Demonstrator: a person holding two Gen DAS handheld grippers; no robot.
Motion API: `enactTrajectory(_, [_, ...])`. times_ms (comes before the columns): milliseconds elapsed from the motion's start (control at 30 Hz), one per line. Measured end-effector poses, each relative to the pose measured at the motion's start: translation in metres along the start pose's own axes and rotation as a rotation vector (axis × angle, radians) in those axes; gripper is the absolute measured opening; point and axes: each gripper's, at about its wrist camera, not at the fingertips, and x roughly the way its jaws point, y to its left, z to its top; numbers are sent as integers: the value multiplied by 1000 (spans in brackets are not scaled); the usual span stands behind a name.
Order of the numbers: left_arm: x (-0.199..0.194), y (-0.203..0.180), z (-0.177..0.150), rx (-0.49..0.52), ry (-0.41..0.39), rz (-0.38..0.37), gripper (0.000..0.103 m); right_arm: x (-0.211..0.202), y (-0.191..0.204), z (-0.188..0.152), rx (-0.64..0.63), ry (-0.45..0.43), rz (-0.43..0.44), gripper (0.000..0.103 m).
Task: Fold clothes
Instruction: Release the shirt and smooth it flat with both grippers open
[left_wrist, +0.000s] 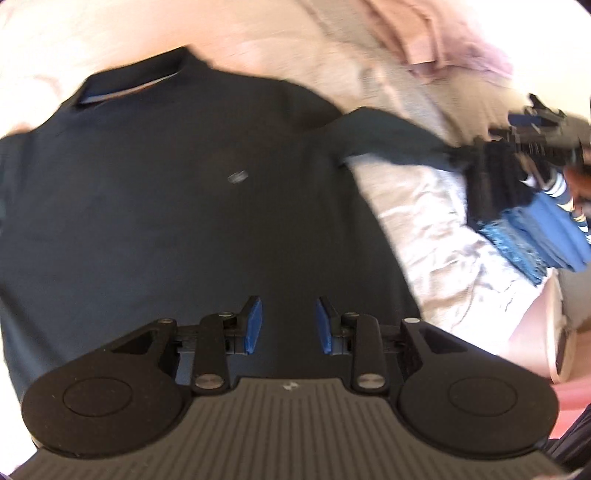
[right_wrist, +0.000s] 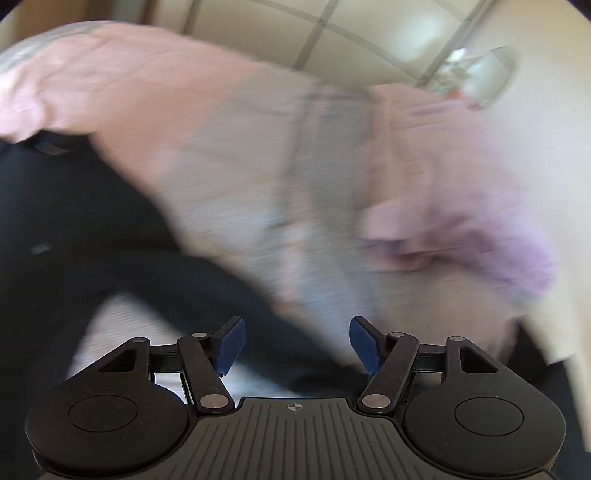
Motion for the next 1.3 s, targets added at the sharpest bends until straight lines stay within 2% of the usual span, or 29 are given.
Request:
enactTrajectory(133, [-7,12,-13,-22,2,33,31,23,36,-13,73,66,178,66])
enactTrajectory(233, [-15,22,-21,-42,-14,79,33,26,42,-21,237,95,278,66])
enactTrajectory(367, [-36,33,-35,-79,-54,159,45,21,41,-27,443,121,373,66])
enactTrajectory(400, [-43,36,-38,-85,-66,184,46,17,42,-27,458,123,383,66])
enactTrajectory(500, [-64,47,-48,-100,-111,266,63,0,49,-24,492,114,390,67])
enactTrajectory(567, [-80,58,-56,-106,-138,309,68,-17,61,-24,507,96,375,72])
enactTrajectory(633, [-95,71,-65,-105,-159,336,73,-33,73,-24,521,78,360,85])
enactTrajectory(700, [-113,85,-75,-101,-191,355,79,-53,88,-24,537,59,348,87])
enactTrajectory(800, [-141,111,-93,-93,-232,330,80,-89,118,-23,557,34,305,95])
enactTrajectory(867, [-159,128,-105,-83,-251,312,83,-111,139,-23,582,12,284,96])
enactTrajectory(967, [-184,146,-122,-52,-270,305,86,-132,176,-21,637,-9,328,96])
enactTrajectory(1067, [-197,161,-128,-8,-269,305,86,-133,213,-3,586,-11,385,96])
enactTrajectory(1133, [-196,171,-120,44,-269,301,86,-128,236,15,523,-16,417,96])
enactTrajectory(1300, [-164,189,-61,240,-313,310,85,-83,267,76,287,-53,433,96])
